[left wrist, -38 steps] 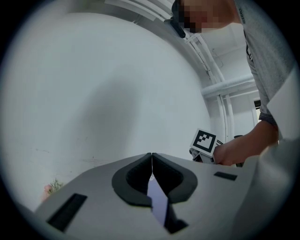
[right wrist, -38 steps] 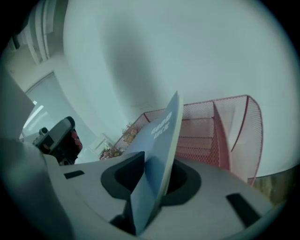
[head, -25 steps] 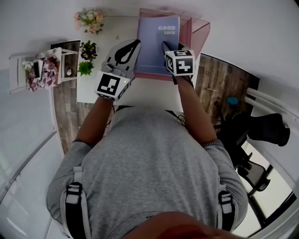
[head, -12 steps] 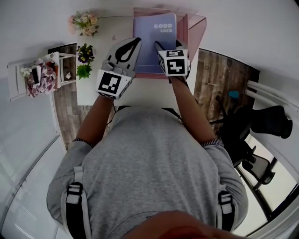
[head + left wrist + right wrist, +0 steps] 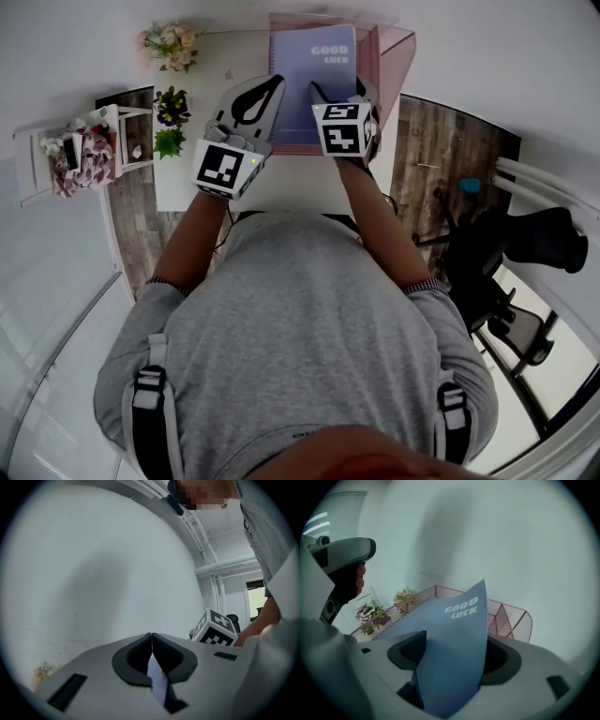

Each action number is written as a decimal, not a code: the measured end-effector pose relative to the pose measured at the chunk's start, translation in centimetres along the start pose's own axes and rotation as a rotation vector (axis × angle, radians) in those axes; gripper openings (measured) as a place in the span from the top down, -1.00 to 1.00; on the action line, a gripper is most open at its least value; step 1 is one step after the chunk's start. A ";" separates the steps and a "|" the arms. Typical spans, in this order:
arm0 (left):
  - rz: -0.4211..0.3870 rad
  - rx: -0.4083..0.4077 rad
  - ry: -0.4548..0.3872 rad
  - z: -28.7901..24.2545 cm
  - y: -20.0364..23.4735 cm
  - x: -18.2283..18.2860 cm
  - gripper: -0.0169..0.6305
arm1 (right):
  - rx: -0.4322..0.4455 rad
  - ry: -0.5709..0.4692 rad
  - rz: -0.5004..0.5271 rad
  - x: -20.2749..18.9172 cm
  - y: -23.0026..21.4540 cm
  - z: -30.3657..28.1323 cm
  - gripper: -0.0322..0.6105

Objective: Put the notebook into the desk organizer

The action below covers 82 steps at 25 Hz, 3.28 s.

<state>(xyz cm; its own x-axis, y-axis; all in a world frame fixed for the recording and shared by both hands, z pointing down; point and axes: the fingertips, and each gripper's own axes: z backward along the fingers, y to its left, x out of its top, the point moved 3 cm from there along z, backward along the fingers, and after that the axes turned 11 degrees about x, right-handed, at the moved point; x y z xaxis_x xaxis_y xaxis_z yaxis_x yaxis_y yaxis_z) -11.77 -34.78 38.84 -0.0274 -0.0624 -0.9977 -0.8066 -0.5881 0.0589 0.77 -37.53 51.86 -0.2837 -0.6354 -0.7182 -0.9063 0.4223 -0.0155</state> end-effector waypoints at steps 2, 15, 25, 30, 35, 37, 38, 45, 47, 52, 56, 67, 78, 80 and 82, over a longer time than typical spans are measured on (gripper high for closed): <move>-0.001 -0.002 -0.004 0.1 0.1 -0.2 0.88 | -0.019 0.003 0.007 0.0 0.0 0.0 -0.21; -0.003 -0.025 -0.011 0.4 0.2 -0.7 0.88 | -0.122 -0.048 0.055 1.3 -0.4 1.8 -0.42; -0.022 -0.012 -0.015 0.9 -0.2 -0.4 0.88 | -0.009 -0.220 0.060 4.3 -0.2 5.6 -0.20; -0.033 0.027 -0.025 1.5 -1.0 0.4 0.88 | 0.081 -0.356 0.101 5.9 0.2 8.8 0.19; -0.050 0.063 -0.045 2.6 -2.1 1.9 0.88 | 0.165 -0.493 0.168 6.7 1.3 12.7 0.86; -0.058 0.079 -0.051 3.0 -2.4 2.4 0.88 | 0.216 -0.548 0.195 6.8 2.1 13.8 0.87; -0.061 0.085 -0.054 3.2 -2.7 2.6 0.88 | 0.237 -0.566 0.213 6.7 2.4 14.4 0.87; -0.081 0.113 -0.088 5.1 -3.9 4.8 0.88 | 0.293 -0.631 0.268 6.1 3.4 18.5 0.87; -0.087 0.116 -0.098 5.7 -4.3 5.2 0.88 | 0.304 -0.629 0.294 5.5 3.5 19.3 0.88; -0.115 0.114 -0.140 7.4 -5.4 5.9 0.88 | 0.326 -0.682 0.292 4.3 3.4 21.9 0.88; -0.119 0.121 -0.134 8.5 -6.0 5.9 0.88 | 0.310 -0.713 0.290 3.7 3.3 23.7 0.88; -0.116 0.112 -0.114 9.1 -7.9 5.3 0.88 | 0.303 -0.735 0.276 2.2 3.2 25.0 0.88; -0.118 0.115 -0.092 9.1 -8.9 4.2 0.88 | 0.334 -0.707 0.275 0.8 3.1 24.6 0.88; -0.117 0.112 -0.096 9.1 -8.9 4.2 0.88 | 0.336 -0.704 0.274 0.8 3.1 24.6 0.88; -0.115 0.116 -0.097 9.1 -9.0 4.3 0.88 | 0.338 -0.704 0.271 0.7 3.2 24.6 0.88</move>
<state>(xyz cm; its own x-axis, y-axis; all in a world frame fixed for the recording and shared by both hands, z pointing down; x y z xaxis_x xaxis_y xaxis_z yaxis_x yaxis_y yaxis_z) -10.03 -22.45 33.75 0.0169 0.0816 -0.9965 -0.8701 -0.4899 -0.0549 5.33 -20.74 34.22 -0.1145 0.0224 -0.9932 -0.6594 0.7460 0.0928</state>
